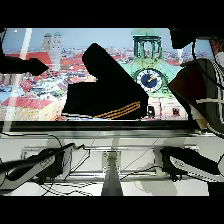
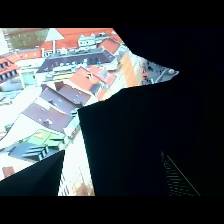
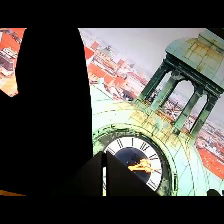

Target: Fold the clothes and pants, and hang the long-sleeved shirts on hangers.

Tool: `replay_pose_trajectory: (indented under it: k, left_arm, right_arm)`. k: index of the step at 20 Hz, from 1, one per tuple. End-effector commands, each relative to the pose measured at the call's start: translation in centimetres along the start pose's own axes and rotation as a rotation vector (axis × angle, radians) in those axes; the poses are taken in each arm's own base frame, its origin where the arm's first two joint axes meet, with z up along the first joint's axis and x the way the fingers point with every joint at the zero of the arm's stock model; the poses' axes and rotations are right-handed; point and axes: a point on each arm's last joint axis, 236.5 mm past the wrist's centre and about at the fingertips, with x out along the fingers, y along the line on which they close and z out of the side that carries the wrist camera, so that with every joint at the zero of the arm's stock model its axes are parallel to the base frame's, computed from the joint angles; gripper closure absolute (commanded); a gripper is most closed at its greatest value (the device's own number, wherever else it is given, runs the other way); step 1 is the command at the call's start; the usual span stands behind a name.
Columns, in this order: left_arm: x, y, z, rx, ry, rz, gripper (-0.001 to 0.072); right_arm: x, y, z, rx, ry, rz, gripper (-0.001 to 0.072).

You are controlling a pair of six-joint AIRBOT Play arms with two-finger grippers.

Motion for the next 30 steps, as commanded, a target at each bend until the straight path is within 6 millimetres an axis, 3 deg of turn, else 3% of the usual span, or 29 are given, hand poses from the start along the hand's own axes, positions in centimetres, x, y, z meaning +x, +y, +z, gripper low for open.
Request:
replay_pose_trajectory:
  k: [1, 8, 13, 15, 17, 18, 20, 22, 23, 25, 27, 28, 29, 30]
  left_arm:
    - [0.0, 0.0, 0.0, 0.001, -0.001, 0.001, 0.0010]
    - [0.0, 0.0, 0.0, 0.001, -0.001, 0.001, 0.0010]
    - [0.0, 0.0, 0.0, 0.001, -0.001, 0.001, 0.0010]
    - [0.0, 0.0, 0.1, 0.000, -0.002, 0.001, 0.0010]
    - [0.0, 0.0, 0.1, 0.000, -0.002, 0.000, 0.0010]
    - [0.0, -0.1, 0.1, -0.001, -0.004, -0.004, 0.0010]
    - [0.0, -0.2, 0.1, -0.003, -0.006, -0.009, 0.0010]
    - [0.0, -0.4, 0.0, -0.004, -0.002, -0.017, 0.0010]
    - [0.0, -0.4, 0.0, -0.004, -0.002, -0.016, 0.0010]
    - [0.0, -0.4, 0.0, -0.004, -0.002, -0.016, 0.0011]
    - [0.1, 0.0, -0.1, -0.003, 0.007, -0.005, 0.0010]
    - [0.2, 0.4, -0.4, 0.002, 0.020, 0.013, 0.0011]
    - [0.1, 1.0, -0.8, 0.009, 0.034, 0.038, 0.0011]
    - [0.0, 1.8, -1.2, 0.014, 0.051, 0.069, 0.0011]
  right_arm:
    - [0.0, 0.0, 0.0, -0.001, 0.000, 0.001, 0.0683]
    - [0.0, -0.1, 0.5, -0.001, -0.020, -0.004, 0.0683]
    - [-0.8, -0.4, 6.3, 0.016, -0.271, -0.017, 0.0683]
    - [-1.1, -0.1, 7.0, 0.012, -0.301, -0.003, 0.0683]
    - [-0.7, -3.2, 5.8, -0.034, -0.247, -0.134, 0.0683]
    - [-0.5, -5.6, 4.0, -0.039, -0.170, -0.215, 0.0683]
    - [0.6, -10.8, -2.2, 0.019, 0.049, -0.332, 0.0683]
    - [2.4, -13.9, -10.9, 0.174, 0.288, -0.316, 0.0684]
    - [3.8, -13.7, -15.8, 0.281, 0.405, -0.237, 0.0684]
    - [6.4, -9.9, -23.6, 0.523, 0.554, 0.018, 0.0684]
    - [8.4, -4.1, -28.4, 0.702, 0.623, 0.300, 0.0684]
    - [9.4, -1.4, -29.7, 0.764, 0.620, 0.412, 0.0680]
    - [10.4, 1.3, -30.8, 0.806, 0.613, 0.510, 0.0582]
    - [11.3, 3.7, -31.8, 0.833, 0.606, 0.579, 0.0363]
